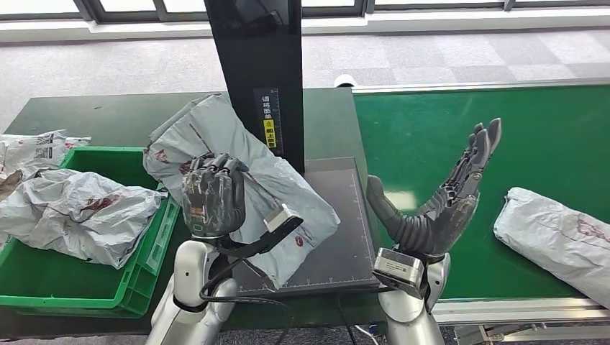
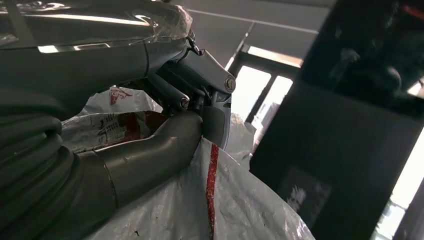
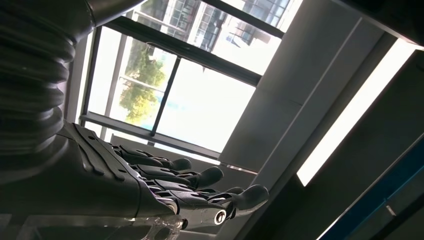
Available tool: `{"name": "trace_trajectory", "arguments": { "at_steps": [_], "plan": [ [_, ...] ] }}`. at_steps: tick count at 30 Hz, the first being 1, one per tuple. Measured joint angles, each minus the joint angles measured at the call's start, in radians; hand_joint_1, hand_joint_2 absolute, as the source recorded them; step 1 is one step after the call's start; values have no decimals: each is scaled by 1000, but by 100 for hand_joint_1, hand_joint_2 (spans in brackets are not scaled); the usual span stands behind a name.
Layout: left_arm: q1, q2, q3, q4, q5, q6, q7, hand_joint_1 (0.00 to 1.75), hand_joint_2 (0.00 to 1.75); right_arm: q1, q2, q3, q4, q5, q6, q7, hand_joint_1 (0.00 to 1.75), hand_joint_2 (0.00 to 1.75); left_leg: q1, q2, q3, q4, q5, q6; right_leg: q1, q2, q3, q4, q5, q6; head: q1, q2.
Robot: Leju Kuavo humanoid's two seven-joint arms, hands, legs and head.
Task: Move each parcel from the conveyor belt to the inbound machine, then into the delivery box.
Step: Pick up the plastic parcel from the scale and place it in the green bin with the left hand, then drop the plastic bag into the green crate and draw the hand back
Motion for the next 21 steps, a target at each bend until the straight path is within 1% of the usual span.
{"name": "trace_trajectory", "arguments": {
  "at_steps": [3, 6, 13, 15, 18, 21],
  "plan": [
    [17, -5, 42, -86, 6, 0, -38, 175, 175, 7, -1, -4, -5, 1, 0, 0, 0, 175, 0, 0, 0, 0, 0, 0, 0, 0, 0, 0, 0, 0, 0, 0],
    [21, -14, 82, -139, 14, 0, -72, 175, 175, 15, -2, -9, -17, 5, 0, 0, 0, 175, 0, 0, 0, 0, 0, 0, 0, 0, 0, 0, 0, 0, 0, 0],
    [29, -18, 163, -201, 13, -1, -70, 175, 175, 28, -2, -20, -38, 9, 0, 0, 0, 175, 0, 0, 0, 0, 0, 0, 0, 0, 0, 0, 0, 0, 0, 0],
    [23, -18, 211, -213, 53, -1, -99, 175, 175, 34, -2, -22, -39, 9, 0, 0, 0, 175, 0, 0, 0, 0, 0, 0, 0, 0, 0, 0, 0, 0, 0, 0],
    [-4, -21, 323, -220, 131, -1, -186, 175, 175, 40, -3, -23, -39, 8, 0, 0, 0, 175, 0, 1, 1, 0, 0, -1, 1, 0, 0, 0, 0, 0, 0, 0],
    [-21, -25, 412, -220, 151, -1, -218, 175, 175, 42, -3, -23, -39, 8, 0, 0, 0, 175, 0, 0, 1, 0, 1, -1, 1, 0, 0, 0, 0, 0, 0, 0]
  ]
}}
